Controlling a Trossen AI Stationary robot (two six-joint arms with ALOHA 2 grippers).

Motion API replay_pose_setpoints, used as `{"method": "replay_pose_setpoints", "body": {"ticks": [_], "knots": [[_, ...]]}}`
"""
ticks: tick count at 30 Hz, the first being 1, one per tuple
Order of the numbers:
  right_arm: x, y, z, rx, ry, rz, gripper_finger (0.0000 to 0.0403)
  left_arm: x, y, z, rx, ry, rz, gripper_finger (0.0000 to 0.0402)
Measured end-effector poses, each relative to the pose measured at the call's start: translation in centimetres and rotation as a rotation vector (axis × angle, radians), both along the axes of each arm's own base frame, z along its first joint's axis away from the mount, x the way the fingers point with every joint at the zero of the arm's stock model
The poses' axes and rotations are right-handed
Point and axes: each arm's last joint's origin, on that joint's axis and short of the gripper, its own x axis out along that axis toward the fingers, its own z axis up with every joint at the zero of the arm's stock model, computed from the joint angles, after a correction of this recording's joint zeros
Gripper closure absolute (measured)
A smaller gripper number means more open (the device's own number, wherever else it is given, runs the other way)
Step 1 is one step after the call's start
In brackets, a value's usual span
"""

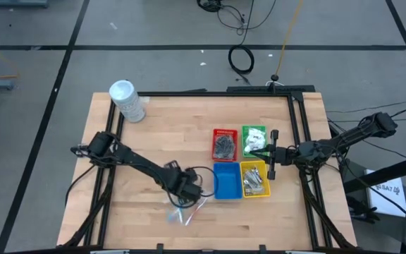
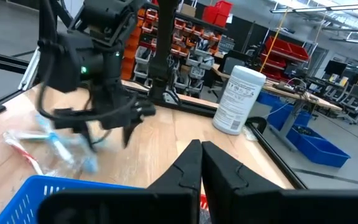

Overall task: Pick & Place Travel size toiletries
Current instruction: Put the blue toothbrush into the blue bin

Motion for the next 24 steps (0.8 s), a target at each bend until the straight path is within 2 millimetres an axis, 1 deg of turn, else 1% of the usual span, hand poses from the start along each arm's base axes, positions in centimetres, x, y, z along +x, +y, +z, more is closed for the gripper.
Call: {"method": "replay_pose_setpoints", "body": {"ticks": [5,10,13,16,19,22,24], "knots": [[0.0,0.0,0.0,0.000,0.000,0.000,0.0402,-2.1,1.7,0.7,0.223,0.153,0.131,0.0108],[0.0,0.0,0.0,0.000,0.001,0.000,0.0402,-4.1,3.5,1.8,0.451,0.309,0.242,0.0108],[0.0,0.0,0.0,0.000,0.002,0.000,0.0402,-4.7,4.3,2.6,0.507,0.348,0.314,0.0108],[0.0,0.0,0.0,0.000,0.002,0.000,0.0401,-4.7,4.8,3.5,0.452,0.306,0.355,0.0108],[0.0,0.0,-0.1,-0.001,0.004,0.000,0.0402,-4.1,4.8,4.3,0.299,0.214,0.392,0.0108],[0.0,0.0,-0.1,-0.003,0.010,0.000,0.0402,-3.6,4.5,4.8,0.165,0.100,0.354,0.0108],[0.0,0.0,-0.1,-0.004,0.012,0.000,0.0401,-3.7,4.4,4.7,0.120,0.069,0.350,0.0108]]}}
